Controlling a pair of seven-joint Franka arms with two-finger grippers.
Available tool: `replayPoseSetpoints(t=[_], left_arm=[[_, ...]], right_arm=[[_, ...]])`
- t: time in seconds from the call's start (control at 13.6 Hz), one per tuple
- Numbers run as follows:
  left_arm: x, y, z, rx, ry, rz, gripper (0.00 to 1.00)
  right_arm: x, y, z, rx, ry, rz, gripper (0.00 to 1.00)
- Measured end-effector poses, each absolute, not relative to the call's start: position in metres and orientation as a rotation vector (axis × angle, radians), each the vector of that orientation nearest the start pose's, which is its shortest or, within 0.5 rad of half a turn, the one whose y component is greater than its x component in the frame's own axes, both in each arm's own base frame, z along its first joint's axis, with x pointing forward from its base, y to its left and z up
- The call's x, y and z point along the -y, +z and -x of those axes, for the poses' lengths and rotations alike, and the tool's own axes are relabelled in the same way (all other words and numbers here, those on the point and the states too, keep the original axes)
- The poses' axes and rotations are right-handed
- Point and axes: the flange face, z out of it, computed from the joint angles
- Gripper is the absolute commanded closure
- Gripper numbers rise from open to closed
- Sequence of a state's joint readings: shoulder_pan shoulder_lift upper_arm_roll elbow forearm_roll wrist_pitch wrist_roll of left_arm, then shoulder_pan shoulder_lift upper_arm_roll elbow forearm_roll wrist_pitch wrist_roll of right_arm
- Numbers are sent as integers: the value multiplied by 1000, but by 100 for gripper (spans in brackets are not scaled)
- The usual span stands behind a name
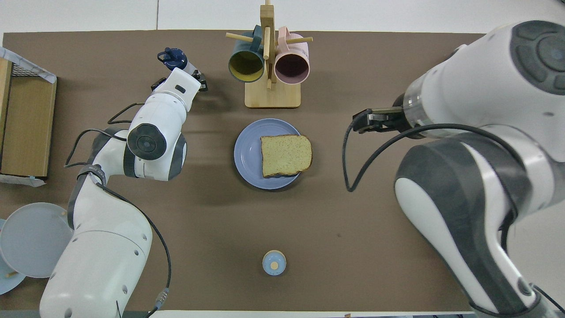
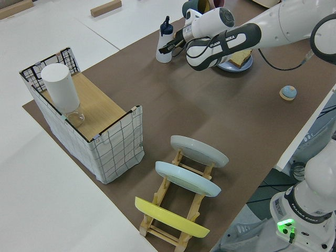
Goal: Put bread on plate and add seasoning
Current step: 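Open the right gripper and withdraw it from the bread, then grasp the white blue-capped bottle with the left gripper and carry it toward the plate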
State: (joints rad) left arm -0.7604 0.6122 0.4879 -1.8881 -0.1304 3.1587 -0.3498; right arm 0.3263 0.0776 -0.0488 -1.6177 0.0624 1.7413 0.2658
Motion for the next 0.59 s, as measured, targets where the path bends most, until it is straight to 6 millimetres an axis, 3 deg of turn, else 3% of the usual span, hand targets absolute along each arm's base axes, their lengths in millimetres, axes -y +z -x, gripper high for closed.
replayPoseSetpoints(t=[0.29, 0.44, 0.59], left_arm=[[210, 306, -652, 53, -1197, 2954, 100], [208, 326, -654, 77, -1198, 2966, 100], [204, 359, -653, 123, -1131, 3010, 100]], right_arm=[[-87, 609, -538, 84, 94, 3173, 0], [-51, 617, -531, 79, 117, 3172, 0], [-6, 612, -534, 108, 132, 3163, 0]])
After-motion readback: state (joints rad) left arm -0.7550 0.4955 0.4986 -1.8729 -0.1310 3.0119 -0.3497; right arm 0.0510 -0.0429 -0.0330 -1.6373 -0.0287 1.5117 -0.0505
